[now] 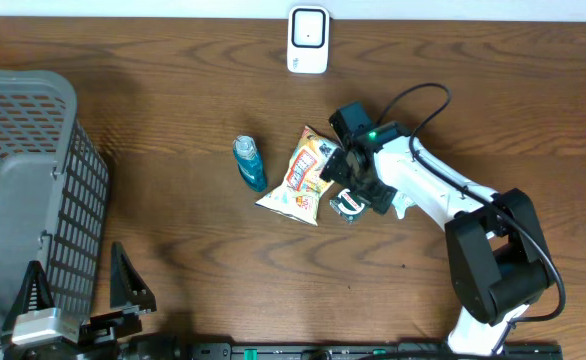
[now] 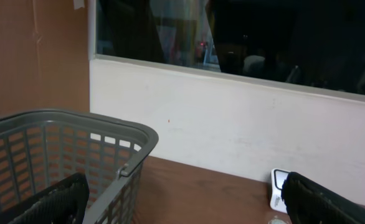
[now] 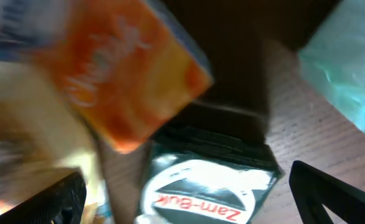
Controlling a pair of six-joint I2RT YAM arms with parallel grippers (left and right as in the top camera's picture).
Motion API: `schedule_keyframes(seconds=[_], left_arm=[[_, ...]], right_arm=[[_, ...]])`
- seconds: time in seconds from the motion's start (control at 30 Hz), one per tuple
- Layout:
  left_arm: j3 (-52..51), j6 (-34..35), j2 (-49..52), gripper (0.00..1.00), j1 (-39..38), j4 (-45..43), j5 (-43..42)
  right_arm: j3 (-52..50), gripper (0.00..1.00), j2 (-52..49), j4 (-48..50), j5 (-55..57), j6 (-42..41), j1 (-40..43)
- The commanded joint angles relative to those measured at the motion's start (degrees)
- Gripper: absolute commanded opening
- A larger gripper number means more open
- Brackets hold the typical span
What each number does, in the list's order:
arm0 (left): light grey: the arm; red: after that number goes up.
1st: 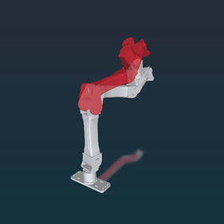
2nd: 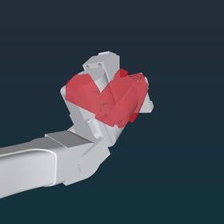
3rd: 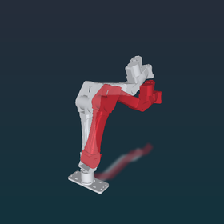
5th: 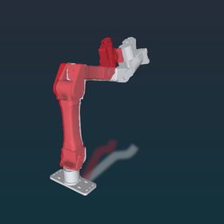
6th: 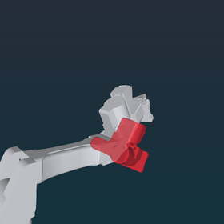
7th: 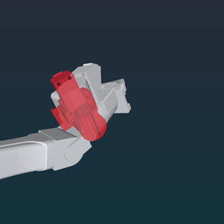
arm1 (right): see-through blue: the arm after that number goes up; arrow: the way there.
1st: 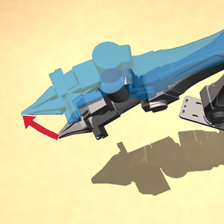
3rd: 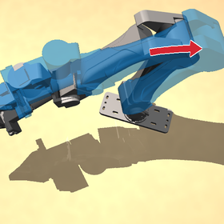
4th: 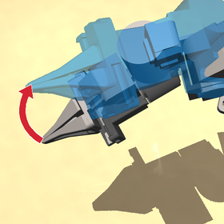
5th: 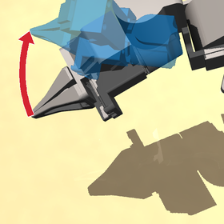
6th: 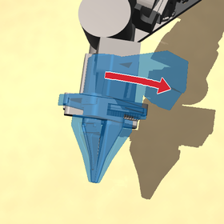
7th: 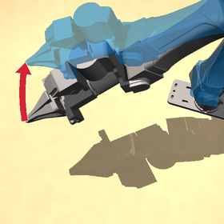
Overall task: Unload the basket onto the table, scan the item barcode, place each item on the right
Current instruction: 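Close the right gripper on the Zam-Buk box and lift it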
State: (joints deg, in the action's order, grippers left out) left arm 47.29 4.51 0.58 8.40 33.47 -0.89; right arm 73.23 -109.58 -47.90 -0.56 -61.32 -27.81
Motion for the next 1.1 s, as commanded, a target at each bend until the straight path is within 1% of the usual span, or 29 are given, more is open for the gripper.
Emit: schedule_keyframes(seconds=[0.0,0.07,0.1,0.13,0.2,0.23,0.27,0.4,0.43,0.53,0.57,0.6,0.7,0.77,0.8,0.83,0.87,0.93,1.07], left_arm=[[-0.37,0.28,-0.44,0.98,-0.13,-0.07,0.68],[-0.37,0.28,-0.44,0.98,-0.13,-0.07,0.68],[-0.37,0.28,-0.44,0.98,-0.13,-0.07,0.68],[-0.37,0.28,-0.44,0.98,-0.13,-0.07,0.7],[-0.37,0.28,-0.44,0.98,-0.13,-0.07,0.7],[-0.37,0.28,-0.44,0.98,-0.13,-0.07,0.68],[-0.37,0.31,-0.44,0.98,-0.13,-0.07,0.68],[-0.37,0.28,-0.44,0.98,-0.13,-0.07,0.68],[-0.37,0.28,-0.44,0.98,-0.13,-0.07,0.68],[-0.37,0.31,-0.44,0.98,-0.13,-0.07,0.7],[-0.39,0.28,-0.44,0.98,-0.13,-0.07,0.68],[-0.42,0.28,-0.44,0.98,-0.13,-0.04,0.68],[-0.46,0.28,-0.44,0.98,-0.13,0.15,0.68],[-0.48,0.28,-0.44,0.98,-0.13,0.55,0.68],[-0.55,0.28,-0.44,0.98,-0.13,0.61,0.68],[-0.63,0.31,-0.44,0.98,-0.13,0.83,0.7],[-0.68,0.28,-0.44,0.98,-0.13,0.9,0.68],[-0.7,0.31,-0.44,0.98,-0.13,1.05,0.68],[-0.98,0.28,-0.44,0.98,-0.13,1.27,0.68]], right_arm=[[-3.1,0.99,-0.28,-0.02,-0.7,-4.04,-0.02],[-4.17,0.98,-0.28,-0.04,-0.7,-4.04,0.15],[-4.68,0.95,-0.28,-0.04,-0.7,-4.04,0.35],[-5.05,0.9,-0.28,0.0,-0.7,-4.02,0.57],[-5.75,0.72,-0.28,0.63,-0.7,-4.0,0.9],[-6.01,0.65,-0.28,1.05,-0.66,-3.98,0.94],[-6.19,0.59,-0.28,1.38,-0.52,-3.91,0.94],[-6.36,0.47,-0.26,2.75,0.59,-0.57,0.94],[-6.34,0.45,-0.26,3.04,0.59,0.68,0.94],[-5.62,0.45,-0.24,3.54,0.57,6.34,1.29],[-4.96,0.44,-0.15,3.28,0.57,8.98,1.53],[-4.35,0.41,-0.13,2.89,0.26,11.17,1.66],[-0.57,0.37,0.31,-0.79,-2.99,17.46,1.97],[2.97,0.36,0.5,-5.42,-6.86,19.96,1.95],[4.61,0.37,0.52,-7.52,-9.25,21.79,1.95],[8.04,0.38,0.52,-11.91,-15.67,28.22,2.01],[9.53,0.4,0.52,-14.23,-18.86,31.23,2.1],[11.72,0.47,0.52,-18.43,-24.33,34.56,2.34],[13.4,0.47,0.52,-25.16,-38.47,39.52,2.71]])
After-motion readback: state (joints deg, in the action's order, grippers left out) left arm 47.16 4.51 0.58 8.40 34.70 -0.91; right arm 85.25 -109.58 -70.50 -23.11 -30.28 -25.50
